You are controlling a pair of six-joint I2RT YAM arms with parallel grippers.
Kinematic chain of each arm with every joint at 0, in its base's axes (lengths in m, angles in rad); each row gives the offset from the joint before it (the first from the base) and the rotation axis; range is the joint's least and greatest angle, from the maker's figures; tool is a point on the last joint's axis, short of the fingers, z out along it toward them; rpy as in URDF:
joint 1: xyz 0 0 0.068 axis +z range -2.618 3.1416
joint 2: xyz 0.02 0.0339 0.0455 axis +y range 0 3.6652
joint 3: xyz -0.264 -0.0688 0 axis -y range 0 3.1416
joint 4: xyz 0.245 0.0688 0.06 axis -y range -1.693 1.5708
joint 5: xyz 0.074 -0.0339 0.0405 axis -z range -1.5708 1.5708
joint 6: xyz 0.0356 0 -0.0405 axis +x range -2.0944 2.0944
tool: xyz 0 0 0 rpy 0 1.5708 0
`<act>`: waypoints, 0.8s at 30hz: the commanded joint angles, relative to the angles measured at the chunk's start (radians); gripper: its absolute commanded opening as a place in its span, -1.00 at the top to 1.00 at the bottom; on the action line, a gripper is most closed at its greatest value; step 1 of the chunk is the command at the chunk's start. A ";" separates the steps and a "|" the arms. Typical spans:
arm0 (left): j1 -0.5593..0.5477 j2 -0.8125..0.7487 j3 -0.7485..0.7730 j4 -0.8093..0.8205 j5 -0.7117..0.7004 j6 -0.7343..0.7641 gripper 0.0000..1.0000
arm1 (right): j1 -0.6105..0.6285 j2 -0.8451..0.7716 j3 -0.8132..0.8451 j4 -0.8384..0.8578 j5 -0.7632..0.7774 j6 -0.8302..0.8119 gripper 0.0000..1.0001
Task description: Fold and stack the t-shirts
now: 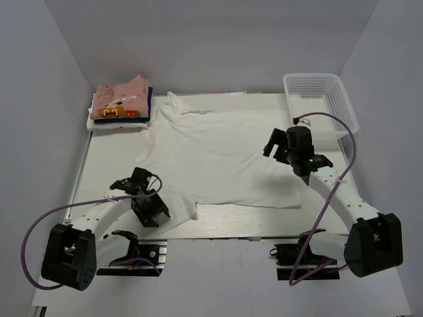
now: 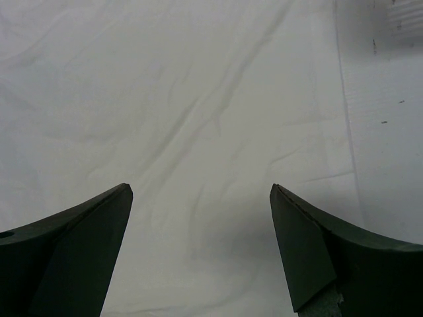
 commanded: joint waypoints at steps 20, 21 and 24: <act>-0.138 0.428 0.171 -0.004 -0.179 0.055 0.25 | -0.010 -0.148 -0.099 -0.113 0.168 0.016 -0.81; -0.147 0.448 0.186 -0.004 -0.191 0.055 0.28 | -0.010 -0.151 -0.102 -0.121 0.180 0.010 -0.81; -0.170 0.499 0.219 -0.013 -0.225 0.055 0.31 | -0.008 -0.158 -0.112 -0.134 0.188 0.002 -0.81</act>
